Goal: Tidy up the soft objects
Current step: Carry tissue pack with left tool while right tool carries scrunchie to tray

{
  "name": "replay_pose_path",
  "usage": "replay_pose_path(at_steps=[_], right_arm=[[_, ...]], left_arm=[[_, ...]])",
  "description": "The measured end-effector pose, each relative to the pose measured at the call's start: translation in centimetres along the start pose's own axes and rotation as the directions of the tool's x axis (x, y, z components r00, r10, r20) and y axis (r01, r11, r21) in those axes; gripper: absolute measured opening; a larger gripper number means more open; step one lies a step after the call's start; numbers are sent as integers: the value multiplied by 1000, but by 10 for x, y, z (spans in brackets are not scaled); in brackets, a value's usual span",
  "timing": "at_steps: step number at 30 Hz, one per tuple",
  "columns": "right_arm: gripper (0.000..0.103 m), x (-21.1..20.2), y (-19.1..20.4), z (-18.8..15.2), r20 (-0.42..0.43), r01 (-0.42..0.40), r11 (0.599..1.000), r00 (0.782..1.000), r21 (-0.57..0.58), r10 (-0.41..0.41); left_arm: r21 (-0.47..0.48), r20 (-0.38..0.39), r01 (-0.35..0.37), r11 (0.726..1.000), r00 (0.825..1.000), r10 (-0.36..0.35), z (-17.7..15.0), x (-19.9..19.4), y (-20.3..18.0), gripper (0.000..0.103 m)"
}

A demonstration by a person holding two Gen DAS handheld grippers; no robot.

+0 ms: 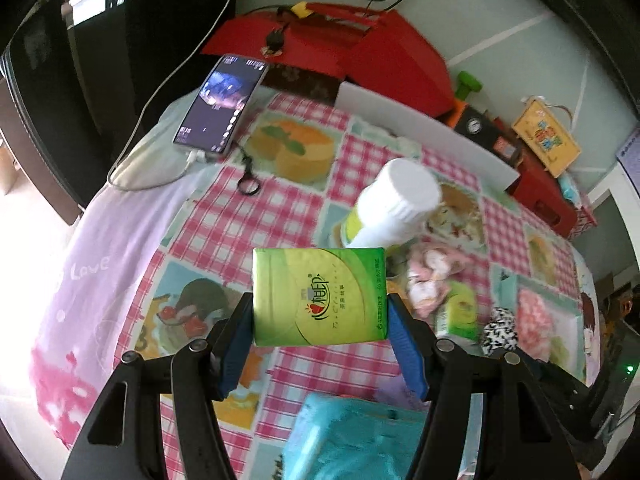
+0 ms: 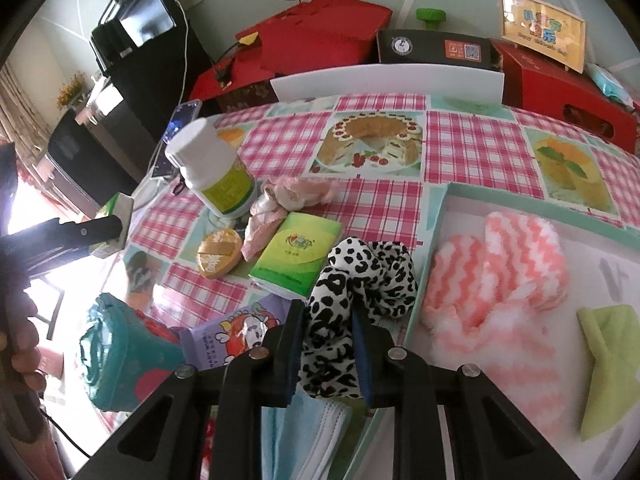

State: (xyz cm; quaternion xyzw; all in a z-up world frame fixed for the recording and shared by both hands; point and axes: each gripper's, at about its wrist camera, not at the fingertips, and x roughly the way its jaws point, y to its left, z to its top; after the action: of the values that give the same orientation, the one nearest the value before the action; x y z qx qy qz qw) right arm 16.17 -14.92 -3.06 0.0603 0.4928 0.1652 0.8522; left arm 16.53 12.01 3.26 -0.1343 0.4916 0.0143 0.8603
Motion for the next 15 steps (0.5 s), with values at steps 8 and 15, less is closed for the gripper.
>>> replay_pose_path(at_steps=[8,15], right_arm=[[24,-22,-2,4,59,-15,1000,998,7,15],[24,-51,-3,11,132,-18,1000,991,11,16]], left_arm=[[29,83,30,999,996,-33,4,-25,-25,65],[57,133,49,997,989,-56,2,-48,-39,65]])
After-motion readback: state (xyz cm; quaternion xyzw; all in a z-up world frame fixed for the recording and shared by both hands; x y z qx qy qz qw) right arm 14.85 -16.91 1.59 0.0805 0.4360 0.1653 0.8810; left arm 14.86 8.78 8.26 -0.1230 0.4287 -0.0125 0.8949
